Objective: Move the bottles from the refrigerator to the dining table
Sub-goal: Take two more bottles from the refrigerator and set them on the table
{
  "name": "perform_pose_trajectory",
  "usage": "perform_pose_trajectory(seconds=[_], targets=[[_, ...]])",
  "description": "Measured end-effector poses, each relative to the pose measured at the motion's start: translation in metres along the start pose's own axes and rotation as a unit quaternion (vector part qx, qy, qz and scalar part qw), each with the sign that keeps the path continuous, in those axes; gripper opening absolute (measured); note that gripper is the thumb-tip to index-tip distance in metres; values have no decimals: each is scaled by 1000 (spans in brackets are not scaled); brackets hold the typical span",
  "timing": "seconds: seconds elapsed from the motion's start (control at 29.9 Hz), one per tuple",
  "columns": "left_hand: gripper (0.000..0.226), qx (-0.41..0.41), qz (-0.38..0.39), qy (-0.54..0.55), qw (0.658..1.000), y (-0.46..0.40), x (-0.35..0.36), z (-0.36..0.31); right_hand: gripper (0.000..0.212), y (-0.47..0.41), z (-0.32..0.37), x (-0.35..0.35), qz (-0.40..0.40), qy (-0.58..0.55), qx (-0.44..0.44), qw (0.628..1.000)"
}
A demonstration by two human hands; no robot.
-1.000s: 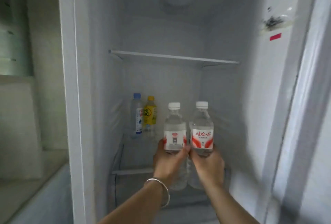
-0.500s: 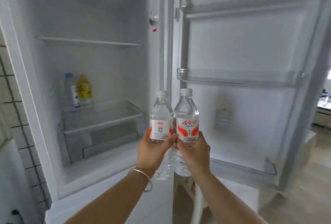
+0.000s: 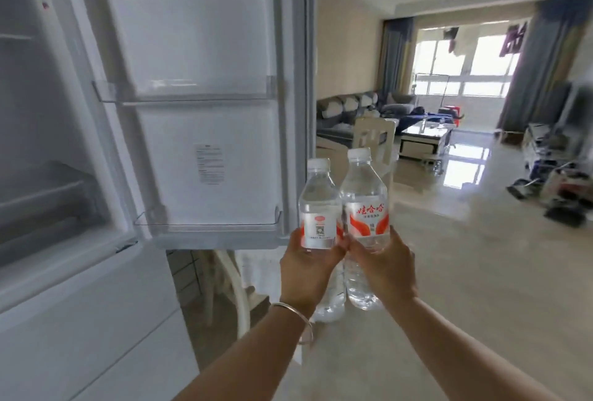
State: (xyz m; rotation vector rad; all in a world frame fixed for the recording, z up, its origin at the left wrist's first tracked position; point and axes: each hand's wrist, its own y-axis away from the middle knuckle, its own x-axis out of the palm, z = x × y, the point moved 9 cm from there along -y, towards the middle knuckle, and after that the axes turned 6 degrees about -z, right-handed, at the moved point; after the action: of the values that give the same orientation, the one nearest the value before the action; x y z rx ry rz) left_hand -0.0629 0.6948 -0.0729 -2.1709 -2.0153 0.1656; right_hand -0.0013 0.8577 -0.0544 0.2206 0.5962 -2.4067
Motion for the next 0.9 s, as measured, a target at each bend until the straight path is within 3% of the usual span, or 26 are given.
perform_pose_trajectory(seconds=[0.13, 0.37, 0.67, 0.9], targets=[[49, -22, 32, 7, 999, 14, 72, 15, 55, -24, -48, -52, -37, 25, 18, 999], [63, -39, 41, -31, 998, -30, 141, 47, 56, -87, -103, -63, -54, 41, 43, 997], [64, -50, -48, -24, 997, -191, 184, 75, 55, -231, -126, 14, -55, 34, 32, 997], [58, -86, -94, -8, 992, -308, 211, 130, 55, -333, -160, 106, 4, 51, 25, 998]])
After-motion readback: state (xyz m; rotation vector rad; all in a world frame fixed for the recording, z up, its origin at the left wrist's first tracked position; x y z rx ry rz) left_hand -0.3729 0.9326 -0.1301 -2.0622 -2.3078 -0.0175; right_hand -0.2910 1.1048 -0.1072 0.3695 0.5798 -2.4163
